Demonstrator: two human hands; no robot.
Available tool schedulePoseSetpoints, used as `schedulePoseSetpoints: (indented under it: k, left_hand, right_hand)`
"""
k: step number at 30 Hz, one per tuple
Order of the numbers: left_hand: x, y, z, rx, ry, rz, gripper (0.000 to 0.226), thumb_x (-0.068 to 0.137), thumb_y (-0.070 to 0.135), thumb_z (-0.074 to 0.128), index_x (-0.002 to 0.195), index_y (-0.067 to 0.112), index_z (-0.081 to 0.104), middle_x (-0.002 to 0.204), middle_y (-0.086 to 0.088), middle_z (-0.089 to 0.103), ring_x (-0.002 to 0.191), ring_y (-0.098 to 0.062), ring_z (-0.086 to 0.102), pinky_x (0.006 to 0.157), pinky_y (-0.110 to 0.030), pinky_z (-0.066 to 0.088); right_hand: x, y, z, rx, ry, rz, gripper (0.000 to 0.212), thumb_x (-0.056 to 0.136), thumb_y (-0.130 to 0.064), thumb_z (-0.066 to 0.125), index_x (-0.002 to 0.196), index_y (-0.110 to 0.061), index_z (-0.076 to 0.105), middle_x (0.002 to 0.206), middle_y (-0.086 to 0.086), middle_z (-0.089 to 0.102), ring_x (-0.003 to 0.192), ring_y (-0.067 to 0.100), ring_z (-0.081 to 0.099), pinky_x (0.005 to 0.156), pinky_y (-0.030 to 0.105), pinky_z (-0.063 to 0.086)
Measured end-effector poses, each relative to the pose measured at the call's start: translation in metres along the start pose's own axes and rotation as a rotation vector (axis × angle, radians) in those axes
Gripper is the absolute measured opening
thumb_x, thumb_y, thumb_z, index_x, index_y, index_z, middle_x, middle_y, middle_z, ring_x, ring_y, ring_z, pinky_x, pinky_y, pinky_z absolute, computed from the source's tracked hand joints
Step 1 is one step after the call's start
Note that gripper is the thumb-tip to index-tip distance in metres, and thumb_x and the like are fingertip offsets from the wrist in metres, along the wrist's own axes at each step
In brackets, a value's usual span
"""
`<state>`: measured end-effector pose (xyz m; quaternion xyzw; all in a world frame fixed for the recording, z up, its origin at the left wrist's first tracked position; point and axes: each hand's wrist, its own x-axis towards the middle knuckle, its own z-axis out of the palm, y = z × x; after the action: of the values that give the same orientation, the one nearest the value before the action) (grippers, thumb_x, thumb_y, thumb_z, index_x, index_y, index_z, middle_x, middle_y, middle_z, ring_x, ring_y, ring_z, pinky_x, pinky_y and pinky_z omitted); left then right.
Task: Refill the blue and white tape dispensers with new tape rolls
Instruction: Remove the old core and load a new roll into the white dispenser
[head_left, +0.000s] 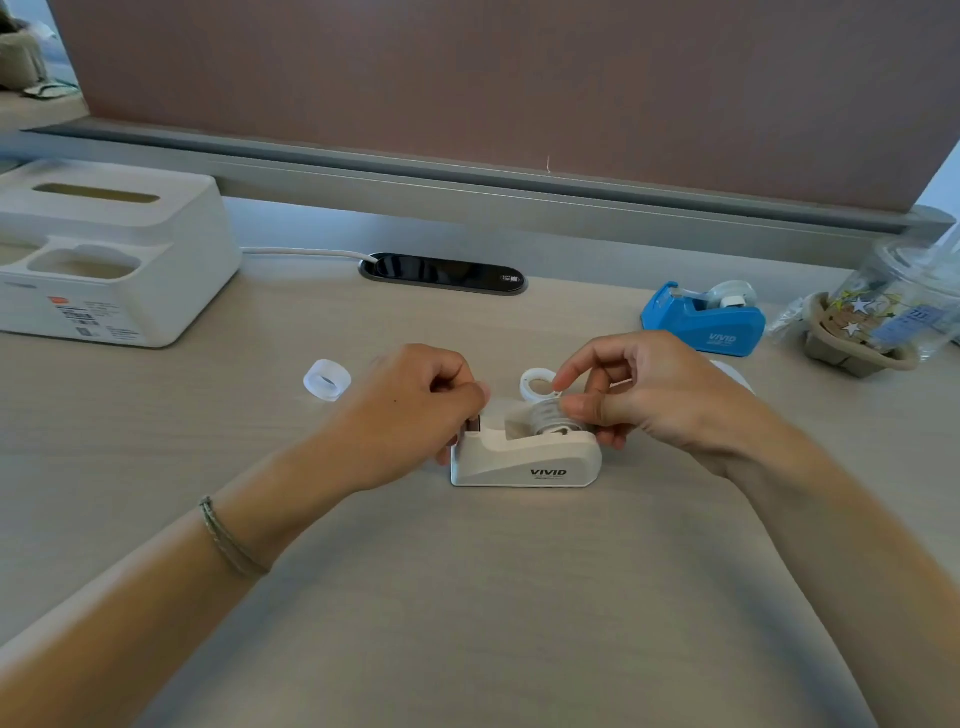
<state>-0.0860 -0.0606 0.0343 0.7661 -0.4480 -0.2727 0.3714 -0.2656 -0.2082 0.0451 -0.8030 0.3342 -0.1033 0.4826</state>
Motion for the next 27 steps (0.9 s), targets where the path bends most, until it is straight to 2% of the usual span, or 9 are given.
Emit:
schedulePoseSetpoints:
  k: [3, 8, 12, 15, 18, 21, 23, 25, 27]
  left_hand:
    - [0.000, 0.000, 0.000, -0.015, -0.023, 0.001, 0.031, 0.094, 0.024, 0.061, 0.071, 0.004, 0.064, 0.055, 0.010, 0.066, 0.054, -0.015, 0.071, 0.079, -0.041, 0.058]
    - [0.001, -0.002, -0.001, -0.075, -0.049, -0.020, 0.032, 0.095, 0.020, 0.060, 0.071, 0.000, 0.061, 0.056, 0.006, 0.065, 0.051, -0.015, 0.069, 0.081, -0.047, 0.060]
    - [0.002, -0.002, -0.004, -0.120, -0.078, -0.025, 0.031, 0.096, 0.018, 0.059, 0.075, -0.004, 0.063, 0.058, 0.002, 0.063, 0.056, -0.016, 0.067, 0.078, -0.048, 0.063]
    - [0.003, -0.001, -0.005, -0.097, -0.056, -0.019, 0.025, 0.095, 0.017, 0.059, 0.077, 0.001, 0.066, 0.061, 0.000, 0.064, 0.057, -0.014, 0.064, 0.072, -0.046, 0.061]
    - [0.002, 0.000, -0.004, -0.018, 0.045, 0.014, 0.020, 0.093, 0.024, 0.060, 0.077, 0.018, 0.069, 0.064, -0.001, 0.067, 0.056, -0.008, 0.058, 0.070, -0.035, 0.059]
    - [-0.003, 0.005, -0.004, 0.071, 0.134, 0.071, 0.017, 0.093, 0.026, 0.061, 0.080, 0.024, 0.071, 0.075, 0.002, 0.070, 0.063, -0.005, 0.054, 0.059, -0.005, 0.041]
    - [-0.005, 0.007, -0.003, 0.115, 0.161, 0.101, 0.017, 0.094, 0.023, 0.061, 0.081, 0.026, 0.071, 0.079, 0.007, 0.068, 0.073, -0.006, 0.054, 0.060, 0.003, 0.034]
    - [-0.006, 0.006, -0.002, 0.144, 0.176, 0.127, 0.017, 0.094, 0.023, 0.061, 0.080, 0.029, 0.070, 0.085, 0.010, 0.065, 0.075, -0.005, 0.054, 0.063, 0.000, 0.033]
    - [-0.005, 0.004, 0.000, 0.150, 0.181, 0.135, 0.017, 0.094, 0.024, 0.060, 0.081, 0.030, 0.070, 0.099, 0.013, 0.061, 0.091, -0.003, 0.052, 0.067, -0.006, 0.032]
  right_hand:
    - [0.002, 0.006, -0.003, 0.039, -0.040, 0.061, 0.014, 0.084, -0.004, 0.078, 0.098, -0.008, 0.075, 0.062, 0.007, 0.066, 0.049, 0.013, 0.061, 0.050, 0.021, 0.054]
    - [0.002, 0.014, -0.005, 0.100, -0.102, 0.132, 0.018, 0.086, -0.007, 0.076, 0.103, -0.009, 0.075, 0.068, 0.011, 0.066, 0.052, 0.015, 0.059, 0.054, 0.026, 0.054]
    - [0.004, 0.012, -0.005, 0.020, -0.051, 0.068, 0.017, 0.082, -0.010, 0.081, 0.096, -0.020, 0.080, 0.063, -0.003, 0.064, 0.059, 0.007, 0.056, 0.057, 0.020, 0.051]
    - [0.001, 0.008, -0.005, -0.035, -0.021, -0.012, 0.018, 0.080, -0.011, 0.082, 0.091, -0.025, 0.083, 0.067, -0.010, 0.065, 0.069, 0.007, 0.056, 0.066, 0.023, 0.054]
    - [-0.002, 0.001, -0.002, -0.012, 0.007, -0.052, 0.006, 0.081, -0.027, 0.080, 0.086, -0.027, 0.083, 0.083, -0.006, 0.076, 0.080, 0.015, 0.062, 0.073, 0.032, 0.054]
    - [-0.002, -0.002, 0.003, -0.073, 0.064, -0.066, 0.022, 0.072, -0.048, 0.079, 0.078, -0.026, 0.080, 0.085, -0.001, 0.077, 0.081, 0.019, 0.063, 0.078, 0.037, 0.055]
    - [-0.002, -0.003, 0.005, -0.108, 0.075, -0.065, 0.014, 0.074, -0.038, 0.083, 0.076, -0.025, 0.079, 0.084, 0.004, 0.076, 0.081, 0.023, 0.062, 0.082, 0.039, 0.056]
    - [-0.002, -0.001, 0.003, -0.117, 0.060, -0.057, 0.007, 0.077, -0.024, 0.085, 0.077, -0.021, 0.078, 0.084, 0.007, 0.076, 0.080, 0.026, 0.061, 0.084, 0.042, 0.056]
    - [-0.003, 0.000, -0.002, -0.115, 0.042, -0.064, 0.008, 0.077, -0.016, 0.085, 0.078, -0.019, 0.078, 0.082, 0.009, 0.075, 0.075, 0.019, 0.058, 0.083, 0.042, 0.056]
